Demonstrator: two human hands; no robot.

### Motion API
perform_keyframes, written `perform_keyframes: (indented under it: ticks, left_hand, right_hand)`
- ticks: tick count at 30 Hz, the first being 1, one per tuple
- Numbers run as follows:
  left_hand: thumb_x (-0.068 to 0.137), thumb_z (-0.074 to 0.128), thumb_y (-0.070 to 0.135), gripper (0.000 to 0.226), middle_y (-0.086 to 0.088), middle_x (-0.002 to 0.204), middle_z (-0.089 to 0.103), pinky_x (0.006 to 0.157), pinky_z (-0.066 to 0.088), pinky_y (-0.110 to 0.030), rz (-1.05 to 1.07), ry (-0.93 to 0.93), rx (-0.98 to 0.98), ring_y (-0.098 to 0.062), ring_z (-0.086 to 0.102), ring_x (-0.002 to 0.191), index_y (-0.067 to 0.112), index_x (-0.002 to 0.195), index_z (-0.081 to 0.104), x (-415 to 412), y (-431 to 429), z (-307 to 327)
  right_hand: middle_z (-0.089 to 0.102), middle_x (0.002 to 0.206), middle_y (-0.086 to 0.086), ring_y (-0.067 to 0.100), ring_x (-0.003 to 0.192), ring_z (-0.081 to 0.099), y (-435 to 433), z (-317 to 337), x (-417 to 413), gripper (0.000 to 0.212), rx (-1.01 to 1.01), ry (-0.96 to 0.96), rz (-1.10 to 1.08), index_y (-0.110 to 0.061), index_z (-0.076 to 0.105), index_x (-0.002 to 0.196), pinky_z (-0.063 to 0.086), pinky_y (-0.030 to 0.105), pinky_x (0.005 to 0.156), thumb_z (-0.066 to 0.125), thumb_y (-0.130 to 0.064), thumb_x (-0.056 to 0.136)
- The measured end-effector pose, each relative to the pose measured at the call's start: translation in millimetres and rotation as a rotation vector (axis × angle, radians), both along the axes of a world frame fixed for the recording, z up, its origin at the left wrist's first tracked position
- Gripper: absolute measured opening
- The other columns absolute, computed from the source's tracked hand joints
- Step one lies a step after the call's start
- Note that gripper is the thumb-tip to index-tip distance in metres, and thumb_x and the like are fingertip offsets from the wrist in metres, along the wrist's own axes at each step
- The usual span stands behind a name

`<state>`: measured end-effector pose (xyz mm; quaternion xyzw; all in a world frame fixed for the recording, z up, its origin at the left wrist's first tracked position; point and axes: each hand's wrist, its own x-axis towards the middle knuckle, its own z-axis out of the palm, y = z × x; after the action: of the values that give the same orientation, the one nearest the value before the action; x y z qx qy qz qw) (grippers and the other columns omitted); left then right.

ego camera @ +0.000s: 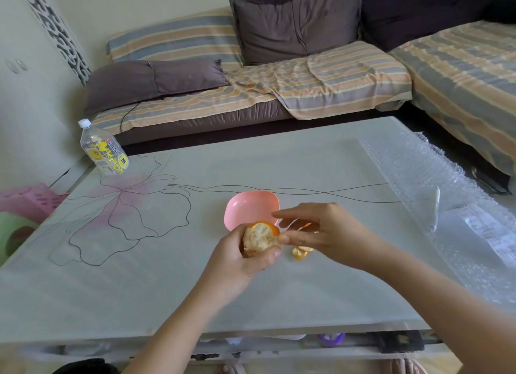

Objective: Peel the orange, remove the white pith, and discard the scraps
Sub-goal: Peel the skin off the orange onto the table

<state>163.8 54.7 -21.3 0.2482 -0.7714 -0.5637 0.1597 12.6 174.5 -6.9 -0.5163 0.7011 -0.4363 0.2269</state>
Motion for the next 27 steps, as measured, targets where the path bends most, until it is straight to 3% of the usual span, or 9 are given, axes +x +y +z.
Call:
perform_keyframes:
  ticks: [5,7,10,14,17,21,23,25,27]
  left_hand:
    - [0.057,0.075,0.035,0.039,0.018,0.06,0.063,0.055,0.041,-0.009,-0.028,0.0,-0.008,0.003,0.055,0.056,0.021,0.092,0.063,-7.1,7.4,2.3]
    - [0.051,0.074,0.047,0.049,0.016,0.07,0.067,0.06,0.045,-0.013,-0.026,0.001,-0.032,-0.001,0.06,0.065,0.024,0.093,0.066,-9.0,9.8,1.0]
    - [0.05,0.072,0.051,0.051,0.01,0.079,0.07,0.063,0.046,-0.016,-0.022,0.002,-0.077,-0.005,0.063,0.071,0.025,0.094,0.068,-12.6,13.7,-2.2]
    - [0.048,0.073,0.049,0.051,0.012,0.073,0.067,0.061,0.047,-0.02,-0.023,0.0,-0.08,-0.006,0.061,0.066,0.024,0.092,0.068,-18.4,20.5,-4.1]
    - [0.047,0.074,0.051,0.052,0.011,0.073,0.067,0.06,0.046,-0.017,-0.022,0.014,-0.087,-0.005,0.06,0.065,0.025,0.091,0.068,-21.3,24.7,-2.2]
    - [0.048,0.072,0.051,0.052,0.016,0.072,0.066,0.059,0.045,-0.012,-0.053,0.036,-0.081,0.001,0.059,0.065,0.024,0.092,0.067,-22.4,27.2,4.3]
    - [0.05,0.07,0.048,0.05,0.018,0.072,0.066,0.06,0.044,-0.009,-0.083,0.061,-0.045,0.004,0.059,0.066,0.023,0.093,0.066,-22.7,27.2,10.1]
    - [0.052,0.07,0.044,0.047,0.017,0.072,0.065,0.06,0.044,-0.01,-0.134,0.079,-0.014,0.004,0.059,0.067,0.021,0.093,0.066,-22.5,26.6,15.3]
    - [0.054,0.07,0.042,0.046,0.017,0.072,0.064,0.06,0.044,-0.011,-0.176,0.079,-0.006,0.002,0.057,0.067,0.02,0.094,0.066,-21.1,26.5,18.4]
  right_hand:
    - [0.066,0.079,-0.006,0.007,0.071,0.06,11.6,0.8,1.3,0.022,-0.138,0.238,0.053,-0.015,0.072,0.1,0.051,0.018,0.059,0.068,-0.03,0.085]
    - [0.064,0.074,-0.004,0.008,0.069,0.057,13.7,-1.0,0.3,0.023,-0.139,0.404,0.053,-0.013,0.072,0.092,0.047,0.015,0.058,0.062,-0.033,0.086]
    - [0.052,0.062,-0.006,0.012,0.056,0.049,16.0,-6.0,4.7,0.024,-0.113,0.591,-0.015,-0.014,0.066,0.075,0.045,0.025,0.051,0.051,-0.031,0.081]
    - [0.033,0.053,-0.005,0.017,0.046,0.032,22.6,-7.0,7.1,0.026,-0.138,0.673,-0.102,-0.012,0.058,0.061,0.027,0.024,0.042,0.042,-0.029,0.074]
    - [0.038,0.05,-0.002,0.018,0.044,0.033,24.7,-8.5,5.7,0.027,-0.155,0.716,-0.137,-0.011,0.064,0.063,0.031,0.026,0.038,0.045,-0.024,0.076]
    - [0.052,0.057,0.001,0.017,0.05,0.047,27.3,-6.2,0.2,0.026,-0.183,0.644,-0.14,-0.012,0.07,0.074,0.044,0.032,0.046,0.048,-0.021,0.082]
    - [0.058,0.07,-0.002,0.013,0.062,0.054,30.0,-0.1,-1.9,0.018,-0.185,0.44,-0.093,-0.019,0.073,0.09,0.048,0.025,0.059,0.059,-0.03,0.085]
    - [0.057,0.081,-0.004,0.01,0.071,0.056,31.8,4.8,-3.0,0.033,-0.158,0.153,-0.044,-0.025,0.071,0.106,0.048,0.021,0.067,0.067,-0.044,0.079]
    - [0.054,0.08,-0.007,0.011,0.072,0.055,31.6,5.3,-5.6,0.037,-0.154,-0.02,-0.002,-0.027,0.07,0.109,0.048,0.025,0.068,0.063,-0.044,0.077]
